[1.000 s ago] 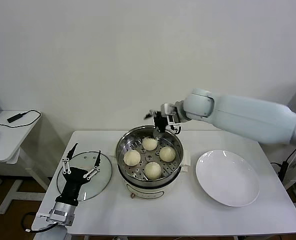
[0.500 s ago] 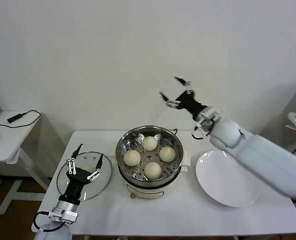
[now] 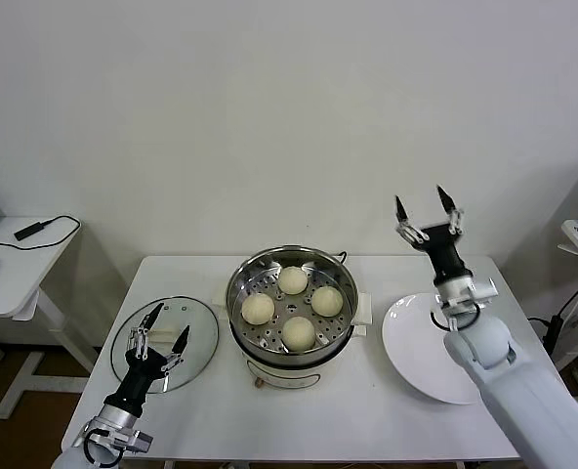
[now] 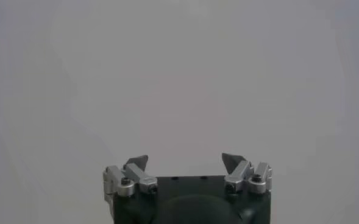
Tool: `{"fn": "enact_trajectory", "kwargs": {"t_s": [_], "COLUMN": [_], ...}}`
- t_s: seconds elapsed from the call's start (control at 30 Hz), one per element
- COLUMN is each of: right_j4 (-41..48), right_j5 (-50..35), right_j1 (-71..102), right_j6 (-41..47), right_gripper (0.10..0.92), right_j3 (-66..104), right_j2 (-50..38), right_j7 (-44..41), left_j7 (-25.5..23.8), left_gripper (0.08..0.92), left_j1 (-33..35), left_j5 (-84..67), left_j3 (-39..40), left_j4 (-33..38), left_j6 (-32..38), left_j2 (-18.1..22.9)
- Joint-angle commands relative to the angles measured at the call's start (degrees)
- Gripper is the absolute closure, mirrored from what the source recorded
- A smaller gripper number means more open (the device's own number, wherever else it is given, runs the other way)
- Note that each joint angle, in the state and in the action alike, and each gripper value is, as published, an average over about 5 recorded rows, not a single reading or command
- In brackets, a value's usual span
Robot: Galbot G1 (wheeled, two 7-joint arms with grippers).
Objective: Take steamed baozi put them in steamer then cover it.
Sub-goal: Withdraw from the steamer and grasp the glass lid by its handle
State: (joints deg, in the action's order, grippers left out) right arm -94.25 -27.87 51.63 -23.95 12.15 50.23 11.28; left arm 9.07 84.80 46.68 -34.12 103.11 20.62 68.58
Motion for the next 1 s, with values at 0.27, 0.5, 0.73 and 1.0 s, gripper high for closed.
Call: {"fn": "enact_trajectory", "kwargs": {"t_s": [0.27,0.5,0.73,1.0], "right_j4": [-5.1,-4.4,-3.9,-3.5], "right_j5": [6.9,7.5,8.1,8.2], "right_j1": [24.8,26.3,26.9,27.5], "right_j6": [-2.1,-2.6,-3.0,-3.1], "right_gripper": [0.203,0.203,0.203,0.203], "right_j3": [16.6,17.4,17.7,17.8], "right_j2": [11.2,12.5,13.3,13.9], "right_j7": [-2.3,-3.1,-3.6,-4.1], "left_j7": [4.0,3.9,3.6,2.7], "left_gripper": [0.177,0.177,0.177,0.177], "left_j1": [-4.0,-6.7,-8.1,-9.2], "left_j5": [25.9,26.6,26.1,26.8], "left_j3": [0.2,1.2,1.9,2.4], "left_j4": [-11.8,-13.2,-14.0,-15.5], "left_j6": [-6.2,-11.2,-13.9,-14.9], "left_j2": [-1.2,-1.0,-0.5,-0.6]}}
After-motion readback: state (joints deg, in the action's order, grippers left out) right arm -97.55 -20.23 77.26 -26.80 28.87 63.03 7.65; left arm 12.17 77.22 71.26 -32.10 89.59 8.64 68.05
